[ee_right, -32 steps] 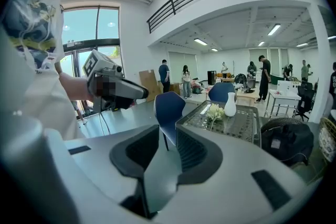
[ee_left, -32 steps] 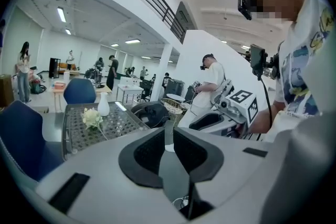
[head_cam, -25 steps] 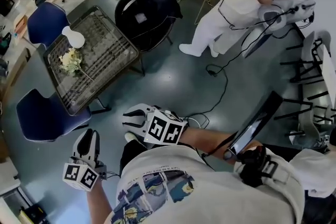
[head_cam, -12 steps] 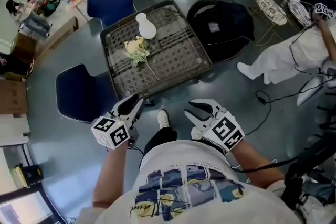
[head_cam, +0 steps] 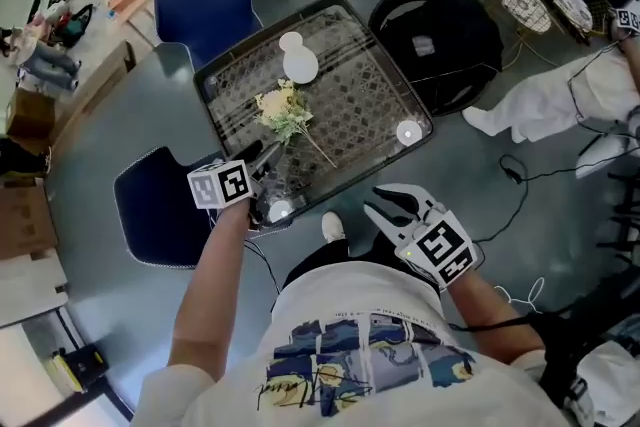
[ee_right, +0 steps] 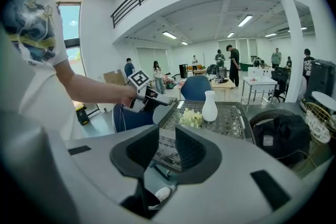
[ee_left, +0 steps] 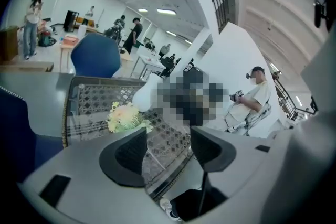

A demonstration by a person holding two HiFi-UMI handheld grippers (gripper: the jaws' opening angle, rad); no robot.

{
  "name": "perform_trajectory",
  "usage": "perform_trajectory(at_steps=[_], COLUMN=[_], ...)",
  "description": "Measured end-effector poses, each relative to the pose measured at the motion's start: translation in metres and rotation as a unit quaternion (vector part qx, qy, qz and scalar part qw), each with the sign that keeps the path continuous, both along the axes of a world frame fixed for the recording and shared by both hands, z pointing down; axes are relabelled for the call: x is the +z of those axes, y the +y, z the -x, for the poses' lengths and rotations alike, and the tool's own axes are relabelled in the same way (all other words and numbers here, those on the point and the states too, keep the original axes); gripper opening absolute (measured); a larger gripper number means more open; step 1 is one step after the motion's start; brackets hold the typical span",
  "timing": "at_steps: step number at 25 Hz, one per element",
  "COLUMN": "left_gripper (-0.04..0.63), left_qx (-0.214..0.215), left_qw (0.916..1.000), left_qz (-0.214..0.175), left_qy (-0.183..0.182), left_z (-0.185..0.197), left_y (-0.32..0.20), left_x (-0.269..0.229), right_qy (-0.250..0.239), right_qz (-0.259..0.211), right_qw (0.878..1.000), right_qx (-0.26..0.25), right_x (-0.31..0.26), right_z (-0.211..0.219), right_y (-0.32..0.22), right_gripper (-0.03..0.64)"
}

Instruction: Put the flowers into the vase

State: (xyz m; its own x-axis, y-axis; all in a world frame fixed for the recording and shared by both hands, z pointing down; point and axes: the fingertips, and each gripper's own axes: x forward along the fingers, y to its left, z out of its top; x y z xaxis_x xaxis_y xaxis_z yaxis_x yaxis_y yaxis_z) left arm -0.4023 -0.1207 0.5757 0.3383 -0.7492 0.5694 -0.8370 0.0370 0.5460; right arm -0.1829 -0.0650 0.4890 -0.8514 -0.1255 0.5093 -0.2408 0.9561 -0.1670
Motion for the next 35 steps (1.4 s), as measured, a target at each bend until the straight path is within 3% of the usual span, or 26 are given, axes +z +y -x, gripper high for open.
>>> perform_trajectory(at_steps=[4,9,17,21,23,24,27,35], left_gripper=[0.279,0.316,0.332,0.336,0.322,0.259,0.167,0.132], left_qx=[-0.027,-0.069,-0.109,-0.125,-0.115,-0.108,-0.089,-0.055], left_qw=[0.9982,0.9910,0.9686,0.9562,0.9566,0.9586,0.9666,0.9805], left_qz=[0.045,0.111,0.223,0.265,0.268,0.263,0.238,0.146], left_qy=[0.028,0.028,-0.005,0.005,0.000,-0.004,-0.028,-0.120], left_z=[0.034,0.069,0.103,0.108,0.106,0.104,0.101,0.105], left_y=[-0.043,-0.092,-0.137,-0.139,-0.139,-0.140,-0.142,-0.127], left_x=[0.049,0.103,0.185,0.219,0.222,0.220,0.202,0.118], right_qy=[0.016,0.031,0.054,0.068,0.071,0.071,0.067,0.041], right_qz=[0.016,0.021,0.036,0.049,0.053,0.054,0.052,0.030], right_qw=[0.999,0.998,0.993,0.988,0.987,0.987,0.988,0.995], right_qx=[0.029,0.055,0.102,0.127,0.133,0.134,0.131,0.089], right_x=[0.010,0.011,0.022,0.031,0.035,0.036,0.032,0.015], right_z=[0.002,-0.007,-0.038,-0.055,-0.060,-0.061,-0.057,-0.036], right_y=[-0.007,-0.039,-0.080,-0.087,-0.090,-0.092,-0.100,-0.112], right_gripper=[0.084,0.084,0.084,0.084,0.084,0.084,0.084,0.084])
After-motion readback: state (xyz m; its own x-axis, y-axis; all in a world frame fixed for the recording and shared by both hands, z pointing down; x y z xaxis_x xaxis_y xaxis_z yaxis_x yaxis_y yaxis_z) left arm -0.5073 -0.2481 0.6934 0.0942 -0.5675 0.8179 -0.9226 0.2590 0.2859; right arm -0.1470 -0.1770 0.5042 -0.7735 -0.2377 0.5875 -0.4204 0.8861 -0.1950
